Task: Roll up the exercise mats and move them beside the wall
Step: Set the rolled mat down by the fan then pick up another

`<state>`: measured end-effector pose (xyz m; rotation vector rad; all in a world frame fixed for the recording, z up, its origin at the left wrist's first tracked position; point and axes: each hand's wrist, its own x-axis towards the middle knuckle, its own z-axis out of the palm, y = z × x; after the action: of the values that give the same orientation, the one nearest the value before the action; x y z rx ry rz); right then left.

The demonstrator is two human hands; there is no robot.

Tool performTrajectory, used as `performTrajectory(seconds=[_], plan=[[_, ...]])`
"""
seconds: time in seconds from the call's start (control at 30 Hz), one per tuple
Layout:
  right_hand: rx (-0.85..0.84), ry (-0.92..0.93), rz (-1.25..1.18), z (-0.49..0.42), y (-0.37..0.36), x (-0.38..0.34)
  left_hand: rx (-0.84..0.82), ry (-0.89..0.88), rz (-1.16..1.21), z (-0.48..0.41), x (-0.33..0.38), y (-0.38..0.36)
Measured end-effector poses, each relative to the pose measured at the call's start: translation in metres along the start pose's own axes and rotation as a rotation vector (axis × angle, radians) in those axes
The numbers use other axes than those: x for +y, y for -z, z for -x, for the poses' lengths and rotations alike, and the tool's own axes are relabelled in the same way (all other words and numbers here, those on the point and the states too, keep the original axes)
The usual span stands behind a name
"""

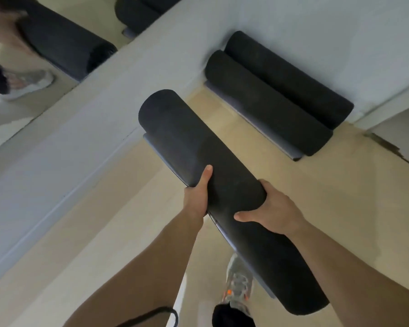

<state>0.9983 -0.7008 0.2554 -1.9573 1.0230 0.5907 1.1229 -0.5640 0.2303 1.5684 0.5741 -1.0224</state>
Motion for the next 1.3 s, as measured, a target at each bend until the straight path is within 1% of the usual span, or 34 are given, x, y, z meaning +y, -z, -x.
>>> performTrajectory(seconds=[0.2,0.3,0.47,0.6,0.7,0.8,0.87,0.97,1.03,1.1,1.2,1.3], plan=[[0.019,-0.047,0.048,-0.156,0.055,0.006,0.004,0.027,0.005,-0.142,0.045,-0.091],[0.038,-0.067,0.094,-0.230,0.066,0.008,-0.008,0.022,0.004,-0.209,0.058,-0.121],[0.055,-0.068,0.092,-0.339,0.077,0.012,-0.048,-0.016,-0.054,-0.306,0.073,-0.160],[0.098,-0.129,0.260,-0.390,0.092,0.019,-0.123,0.011,-0.031,-0.347,0.082,-0.186],[0.170,-0.131,0.359,-0.398,0.101,0.020,-0.130,0.041,-0.089,-0.361,0.088,-0.199],[0.333,-0.064,0.511,-0.383,0.084,0.018,-0.095,0.056,-0.224,-0.368,0.090,-0.201],[0.387,-0.021,0.550,-0.377,0.075,0.015,-0.044,0.017,-0.342,-0.367,0.093,-0.199],[0.357,-0.057,0.569,-0.375,0.075,0.006,0.040,-0.067,-0.580,-0.353,0.104,-0.199],[0.337,-0.068,0.595,-0.366,0.077,-0.005,0.081,-0.090,-0.640,-0.337,0.113,-0.193],[0.343,-0.048,0.580,-0.350,0.083,-0.018,0.079,-0.128,-0.693,-0.319,0.120,-0.178],[0.317,0.012,0.587,-0.314,0.093,-0.039,0.040,-0.187,-0.875,-0.277,0.129,-0.145],[0.300,0.089,0.624,-0.264,0.096,-0.060,0.056,-0.211,-1.020,-0.219,0.132,-0.101]])
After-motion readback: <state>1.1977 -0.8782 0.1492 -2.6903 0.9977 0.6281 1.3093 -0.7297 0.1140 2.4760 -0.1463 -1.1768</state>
